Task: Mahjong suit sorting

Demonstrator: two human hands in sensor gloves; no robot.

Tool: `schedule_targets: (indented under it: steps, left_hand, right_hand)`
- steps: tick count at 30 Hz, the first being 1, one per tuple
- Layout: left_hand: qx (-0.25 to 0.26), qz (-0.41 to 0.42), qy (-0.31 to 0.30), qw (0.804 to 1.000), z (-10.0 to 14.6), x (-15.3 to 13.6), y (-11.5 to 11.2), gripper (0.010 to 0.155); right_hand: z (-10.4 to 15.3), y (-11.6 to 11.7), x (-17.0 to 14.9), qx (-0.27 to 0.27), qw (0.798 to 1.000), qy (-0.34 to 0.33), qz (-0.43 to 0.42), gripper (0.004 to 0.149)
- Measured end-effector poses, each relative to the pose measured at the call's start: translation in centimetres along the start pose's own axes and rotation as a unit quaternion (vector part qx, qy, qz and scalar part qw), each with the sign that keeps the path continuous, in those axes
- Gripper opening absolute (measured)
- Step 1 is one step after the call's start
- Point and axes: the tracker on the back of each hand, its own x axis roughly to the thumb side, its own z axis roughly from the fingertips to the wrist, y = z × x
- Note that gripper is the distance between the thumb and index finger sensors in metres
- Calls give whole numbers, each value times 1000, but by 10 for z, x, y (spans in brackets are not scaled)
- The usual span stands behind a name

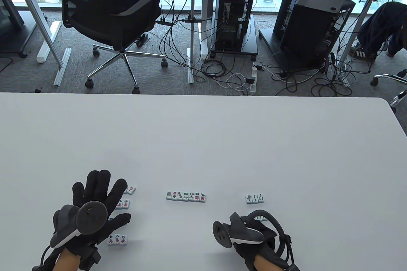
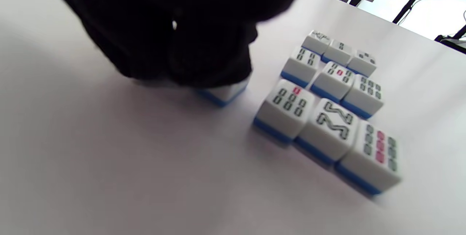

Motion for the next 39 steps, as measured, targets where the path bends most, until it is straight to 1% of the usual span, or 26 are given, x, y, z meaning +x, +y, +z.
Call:
schedule_targets:
  steps: [2, 4, 7, 10, 12, 17, 20, 23, 27, 30, 33, 35, 39]
  left_hand:
    - [1, 1, -1, 1000, 0, 0, 0, 89]
    - [3, 4, -1, 1000, 0, 0, 0, 89]
    - [4, 6, -1, 1000, 0, -1, 0, 88]
    - [3, 5, -2, 1000, 0, 0, 1, 88]
    - [6, 6, -2, 1000, 0, 0, 2, 88]
    - [12, 16, -2, 1000, 1, -2, 5, 88]
    - [12, 16, -3, 1000, 1, -2, 5, 88]
    - [13, 17, -4, 1000, 1, -2, 5, 88]
    - [10, 18, -5, 1000, 1, -2, 4, 88]
    - [10, 17, -5, 1000, 1, -1, 4, 88]
    - [9, 17, -5, 1000, 1, -1, 5, 88]
    - [9, 17, -4, 1000, 1, -1, 5, 88]
    - [8, 15, -3, 1000, 1, -1, 5, 88]
  right_hand:
    - [-5, -7, -2, 13, 1000, 4, -25, 60]
    - [-11, -18, -3, 0, 999, 5, -48, 60]
    - [-21, -35, 0, -50, 997, 5, -59, 60]
    - [-40, -49, 4, -110, 993, 16, -49, 60]
    - [-53, -52, 7, -124, 991, 27, -46, 60]
    - [-79, -50, 10, -104, 993, 48, -41, 59]
    - [-89, -46, 9, -98, 992, 53, -59, 58]
    - [-93, -43, 8, -97, 992, 51, -70, 57]
    - [-90, -41, 8, -113, 991, 51, -52, 58]
    - [-80, -44, 5, -126, 990, 44, -46, 61]
    - [-64, -46, -2, -135, 988, 43, -57, 63]
    - [-54, -45, -7, -128, 989, 45, -61, 63]
    - [-28, -37, -19, -80, 994, 49, -59, 61]
